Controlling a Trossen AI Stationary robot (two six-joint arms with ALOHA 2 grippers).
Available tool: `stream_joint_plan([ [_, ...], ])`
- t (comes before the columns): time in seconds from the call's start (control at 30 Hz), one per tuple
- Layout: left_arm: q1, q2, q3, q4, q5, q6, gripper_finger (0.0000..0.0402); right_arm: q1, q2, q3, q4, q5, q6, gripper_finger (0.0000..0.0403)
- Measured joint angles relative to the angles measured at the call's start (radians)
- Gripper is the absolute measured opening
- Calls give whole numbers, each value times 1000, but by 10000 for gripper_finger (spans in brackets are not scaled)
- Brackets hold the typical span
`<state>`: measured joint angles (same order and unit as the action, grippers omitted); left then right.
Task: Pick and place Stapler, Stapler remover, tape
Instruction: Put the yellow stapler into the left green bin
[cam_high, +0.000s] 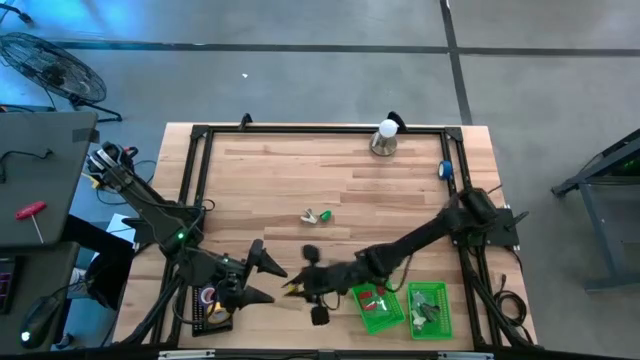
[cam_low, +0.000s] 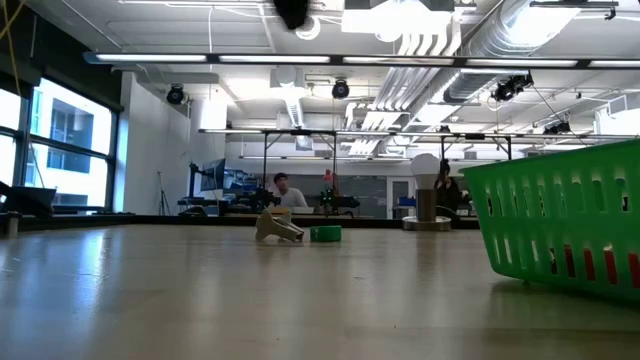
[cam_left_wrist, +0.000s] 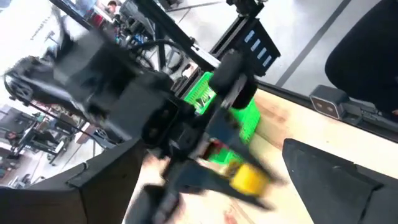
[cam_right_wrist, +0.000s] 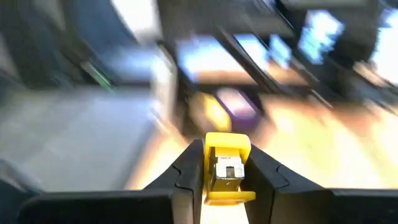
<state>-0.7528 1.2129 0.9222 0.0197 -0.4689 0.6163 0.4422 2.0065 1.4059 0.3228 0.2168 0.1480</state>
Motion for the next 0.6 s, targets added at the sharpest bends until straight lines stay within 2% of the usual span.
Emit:
stream_joint_plan([
  [0.1,0,0,0,-20,1,-2,370,49,-68,0,-357,252,50,66],
  [0.2,0,0,0,-31,3,-25,369,102,-124,-2,-653,381,239,66],
  [0.37,0,0,0,-38,2,-57,369,197,-189,-1,-909,396,533,66],
  [0.6,0,0,0,-53,-101,-193,369,304,-186,-1,-1099,239,840,66],
])
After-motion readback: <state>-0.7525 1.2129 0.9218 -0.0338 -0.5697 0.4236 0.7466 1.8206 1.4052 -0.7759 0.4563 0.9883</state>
